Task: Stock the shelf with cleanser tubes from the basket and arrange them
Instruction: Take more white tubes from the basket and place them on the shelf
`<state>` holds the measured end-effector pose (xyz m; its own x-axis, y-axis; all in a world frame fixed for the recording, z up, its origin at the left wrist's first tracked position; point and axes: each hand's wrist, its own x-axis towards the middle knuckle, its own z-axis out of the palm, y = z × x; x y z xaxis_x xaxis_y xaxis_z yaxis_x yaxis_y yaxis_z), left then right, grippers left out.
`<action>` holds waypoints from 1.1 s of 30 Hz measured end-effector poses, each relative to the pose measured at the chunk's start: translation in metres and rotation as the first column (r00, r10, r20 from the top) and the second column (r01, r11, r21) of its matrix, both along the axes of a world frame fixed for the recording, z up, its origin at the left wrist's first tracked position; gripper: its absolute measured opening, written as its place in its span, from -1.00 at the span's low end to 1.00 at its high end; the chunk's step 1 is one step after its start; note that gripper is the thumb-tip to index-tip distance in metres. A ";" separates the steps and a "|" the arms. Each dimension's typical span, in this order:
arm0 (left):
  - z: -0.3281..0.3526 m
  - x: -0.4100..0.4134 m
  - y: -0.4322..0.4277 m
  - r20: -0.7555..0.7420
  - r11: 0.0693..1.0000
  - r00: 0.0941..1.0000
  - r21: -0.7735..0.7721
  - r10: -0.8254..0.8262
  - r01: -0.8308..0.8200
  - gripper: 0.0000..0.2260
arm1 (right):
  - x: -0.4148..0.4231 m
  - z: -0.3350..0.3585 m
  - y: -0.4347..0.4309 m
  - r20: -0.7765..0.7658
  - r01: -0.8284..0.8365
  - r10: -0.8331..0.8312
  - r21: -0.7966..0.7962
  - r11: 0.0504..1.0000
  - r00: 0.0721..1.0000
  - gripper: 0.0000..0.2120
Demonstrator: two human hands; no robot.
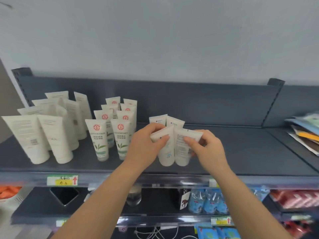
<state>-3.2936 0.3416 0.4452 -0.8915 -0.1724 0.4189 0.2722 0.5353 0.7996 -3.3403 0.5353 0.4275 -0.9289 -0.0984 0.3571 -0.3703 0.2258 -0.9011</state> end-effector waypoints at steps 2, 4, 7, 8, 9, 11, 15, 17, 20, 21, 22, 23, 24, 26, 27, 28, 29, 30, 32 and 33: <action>-0.012 -0.012 -0.006 0.047 0.995 0.997 -0.082 0.065 -0.061 -0.82 | -0.015 -0.014 -0.013 0.043 -0.015 0.014 0.037 0.999 0.999 -0.93; -0.023 -0.021 -0.011 0.124 0.978 0.988 -0.199 0.097 -0.071 -0.74 | -0.026 -0.029 -0.024 0.080 -0.020 0.013 0.086 0.996 0.997 -0.93; -0.030 -0.031 -0.016 0.160 0.941 0.982 -0.334 0.103 -0.044 -0.67 | -0.035 -0.037 -0.032 0.080 -0.001 -0.007 0.098 0.995 0.997 -0.89; -0.030 -0.035 -0.017 0.155 0.927 0.981 -0.372 0.117 -0.052 -0.66 | -0.037 -0.037 -0.034 0.075 0.004 -0.013 0.111 0.994 0.997 -0.88; -0.029 -0.038 -0.017 0.146 0.916 0.980 -0.396 0.131 -0.064 -0.66 | -0.039 -0.037 -0.035 0.070 0.010 -0.019 0.129 0.992 0.997 -0.88; -0.029 -0.042 -0.018 0.143 0.918 0.979 -0.388 0.147 -0.082 -0.68 | -0.042 -0.038 -0.039 0.060 0.022 -0.032 0.158 0.987 0.998 -0.86; -0.031 -0.043 -0.019 0.152 0.932 0.979 -0.355 0.138 -0.077 -0.64 | -0.040 -0.039 -0.041 0.062 0.030 -0.045 0.231 0.972 0.997 -0.79; -0.031 -0.037 -0.019 0.163 0.928 0.980 -0.369 0.112 -0.045 -0.51 | -0.036 -0.038 -0.039 0.056 0.024 -0.041 0.279 0.960 0.998 -0.70; -0.027 -0.022 -0.021 0.118 0.907 0.986 -0.418 0.116 -0.056 -0.37 | -0.028 -0.025 -0.036 0.004 0.087 -0.092 0.281 0.956 0.996 -0.63; -0.023 -0.016 -0.022 0.105 0.899 0.987 -0.435 0.118 -0.061 -0.36 | -0.025 -0.018 -0.035 -0.032 0.118 -0.113 0.287 0.951 0.993 -0.62; -0.019 -0.010 -0.024 0.097 0.891 0.988 -0.450 0.117 -0.061 -0.36 | -0.023 -0.010 -0.035 -0.078 0.146 -0.128 0.305 0.941 0.989 -0.60; -0.013 -0.003 -0.026 0.089 0.881 0.989 -0.470 0.115 -0.060 -0.36 | -0.020 -0.002 -0.036 -0.120 0.166 -0.133 0.337 0.927 0.984 -0.59; -0.007 0.003 -0.030 0.078 0.864 0.990 -0.499 0.118 -0.064 -0.37 | -0.016 0.007 -0.039 -0.158 0.179 -0.128 0.374 0.910 0.979 -0.59; 0.000 0.013 -0.041 0.038 0.809 0.991 -0.582 0.128 -0.082 -0.43 | -0.007 0.021 -0.051 -0.208 0.190 -0.101 0.474 0.860 0.973 -0.64; 0.002 0.019 -0.048 0.023 0.776 0.991 -0.625 0.131 -0.088 -0.47 | -0.001 0.026 -0.059 -0.230 0.195 -0.081 0.531 0.825 0.970 -0.65; 0.004 0.024 -0.056 0.015 0.742 0.991 -0.664 0.134 -0.091 -0.51 | 0.005 0.029 -0.070 -0.250 0.194 -0.053 0.581 0.790 0.967 -0.65; 0.005 0.030 -0.065 0.008 0.712 0.990 -0.696 0.142 -0.096 -0.54 | 0.011 0.031 -0.081 -0.268 0.185 -0.016 0.620 0.762 0.963 -0.64; 0.005 0.037 -0.074 0.004 0.686 0.988 -0.720 0.156 -0.105 -0.56 | 0.018 0.031 -0.093 -0.283 0.173 0.025 0.651 0.739 0.959 -0.63; 0.005 0.050 -0.095 -0.009 0.636 0.981 -0.761 0.191 -0.131 -0.57 | 0.029 0.029 -0.118 -0.302 0.150 0.106 0.711 0.687 0.947 -0.54; 0.005 0.057 -0.107 -0.019 0.607 0.978 -0.782 0.207 -0.144 -0.57 | 0.034 0.028 -0.130 -0.300 0.132 0.144 0.735 0.665 0.943 -0.49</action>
